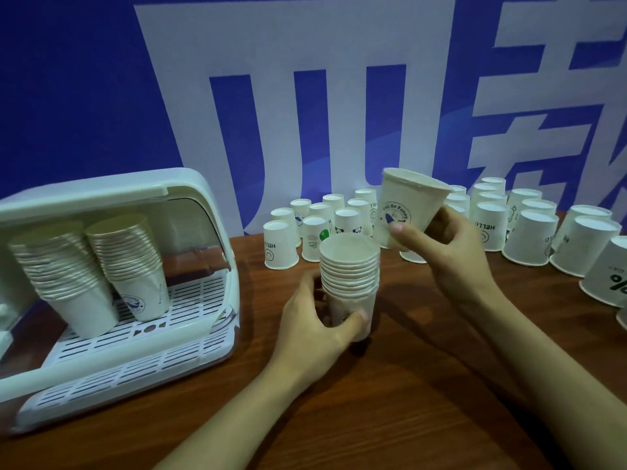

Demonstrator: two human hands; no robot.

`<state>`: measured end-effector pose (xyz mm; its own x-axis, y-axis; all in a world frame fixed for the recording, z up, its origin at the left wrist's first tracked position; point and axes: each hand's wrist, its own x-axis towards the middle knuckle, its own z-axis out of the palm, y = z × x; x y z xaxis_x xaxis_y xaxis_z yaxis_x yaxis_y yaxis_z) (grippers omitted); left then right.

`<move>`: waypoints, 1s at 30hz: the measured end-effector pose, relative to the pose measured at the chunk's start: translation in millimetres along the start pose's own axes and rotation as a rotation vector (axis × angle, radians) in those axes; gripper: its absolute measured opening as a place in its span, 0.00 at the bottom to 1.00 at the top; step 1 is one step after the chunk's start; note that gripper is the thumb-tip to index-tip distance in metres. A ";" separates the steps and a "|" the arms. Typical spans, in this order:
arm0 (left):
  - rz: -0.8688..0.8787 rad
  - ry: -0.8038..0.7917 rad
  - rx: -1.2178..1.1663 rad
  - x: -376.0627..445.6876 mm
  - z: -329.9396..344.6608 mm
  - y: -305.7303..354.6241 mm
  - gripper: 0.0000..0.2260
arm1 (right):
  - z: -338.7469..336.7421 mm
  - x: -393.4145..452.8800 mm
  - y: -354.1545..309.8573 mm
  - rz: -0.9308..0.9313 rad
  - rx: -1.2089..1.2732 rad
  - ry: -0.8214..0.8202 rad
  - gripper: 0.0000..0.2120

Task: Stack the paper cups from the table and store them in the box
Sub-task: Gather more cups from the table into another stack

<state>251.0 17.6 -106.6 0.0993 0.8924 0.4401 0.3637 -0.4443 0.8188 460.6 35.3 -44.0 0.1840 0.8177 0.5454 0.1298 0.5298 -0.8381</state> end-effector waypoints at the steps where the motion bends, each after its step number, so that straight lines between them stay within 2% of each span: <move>1: 0.005 -0.023 -0.003 -0.3 -0.2 0.6 0.27 | 5.4 -3.4 -4.9 -0.043 0.004 -0.026 0.27; 4: 0.025 -0.065 0.002 -1.1 -0.2 1.9 0.26 | 18.4 -10.7 -8.9 -0.117 -0.037 -0.081 0.22; 9: 0.033 -0.070 -0.018 -1.1 0.6 4.9 0.26 | 21.8 -14.2 -11.0 -0.100 0.017 -0.113 0.20; 13: 0.050 -0.059 -0.016 -0.4 1.6 3.4 0.27 | 24.1 -15.3 -9.4 -0.102 0.008 -0.126 0.22; 18: 0.060 -0.068 -0.012 0.3 2.0 2.2 0.28 | 27.5 -13.2 1.1 -0.110 -0.148 -0.108 0.25; 24: 0.069 -0.059 -0.012 -0.8 1.7 3.3 0.28 | 27.6 -13.5 1.9 -0.071 -0.065 -0.189 0.26; 30: 0.063 -0.056 -0.016 0.2 3.0 1.4 0.28 | 25.8 -15.1 1.1 -0.070 -0.026 -0.162 0.28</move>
<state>254.4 17.4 -106.5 0.1733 0.8655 0.4699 0.3401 -0.5003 0.7962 432.9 29.3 -53.3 0.0148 0.8055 0.5923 0.1623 0.5826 -0.7964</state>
